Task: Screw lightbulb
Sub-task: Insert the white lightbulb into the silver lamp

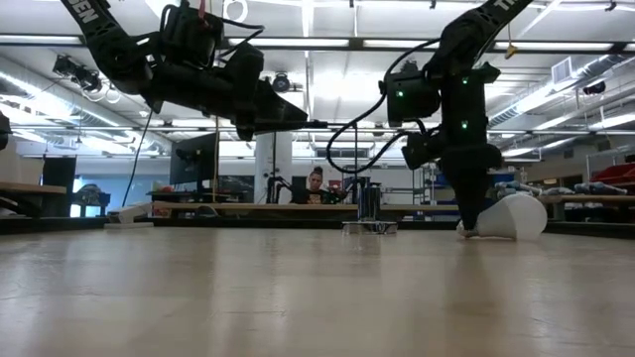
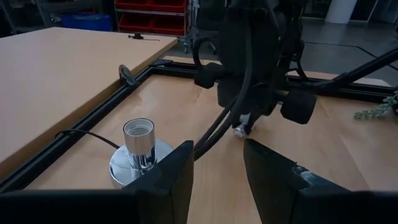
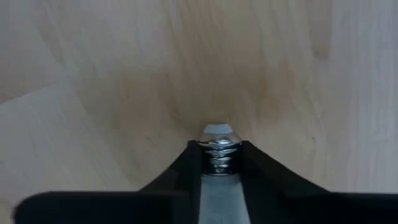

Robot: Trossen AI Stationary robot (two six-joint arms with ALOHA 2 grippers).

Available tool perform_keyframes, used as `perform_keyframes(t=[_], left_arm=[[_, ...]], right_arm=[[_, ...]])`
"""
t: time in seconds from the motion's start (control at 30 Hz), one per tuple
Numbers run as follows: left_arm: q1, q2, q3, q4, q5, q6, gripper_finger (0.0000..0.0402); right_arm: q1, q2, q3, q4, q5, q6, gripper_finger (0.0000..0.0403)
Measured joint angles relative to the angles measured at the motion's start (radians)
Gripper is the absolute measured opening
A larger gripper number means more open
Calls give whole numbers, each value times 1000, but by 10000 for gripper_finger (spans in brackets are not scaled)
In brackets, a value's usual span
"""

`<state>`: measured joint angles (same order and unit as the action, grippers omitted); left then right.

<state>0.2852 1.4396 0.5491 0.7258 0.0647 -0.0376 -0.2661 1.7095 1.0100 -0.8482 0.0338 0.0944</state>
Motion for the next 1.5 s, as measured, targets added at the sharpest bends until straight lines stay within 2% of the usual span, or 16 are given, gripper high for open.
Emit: perform_keyframes(t=[0.13,0.33,0.57,0.77,1.0,1.2,1.4,1.5], left_arm=[[0,0,0,0,0,-1,147],[0,0,0,0,0,-2,147],[0,0,0,-9,0,-2,147],[0,0,0,-15,0,-2,147],[0,0,0,-26,0,-2,147],[0,0,0,-25,0,-30,147],[2,0,0,-22,3,-72,147],[2,0,0,-22,47,-78,147]], right_arm=[[0,-3,20,30,2,-12,65],[12,-1,128,-85,1,-30,85],[13,0,170,-273,11,-10,173],[6,0,131,-320,11,-10,260],[-18,0,18,-271,3,-51,306],[-37,0,-73,-195,4,-53,302],[-35,0,-78,-186,21,-53,242],[-34,0,-54,-187,18,-53,214]])
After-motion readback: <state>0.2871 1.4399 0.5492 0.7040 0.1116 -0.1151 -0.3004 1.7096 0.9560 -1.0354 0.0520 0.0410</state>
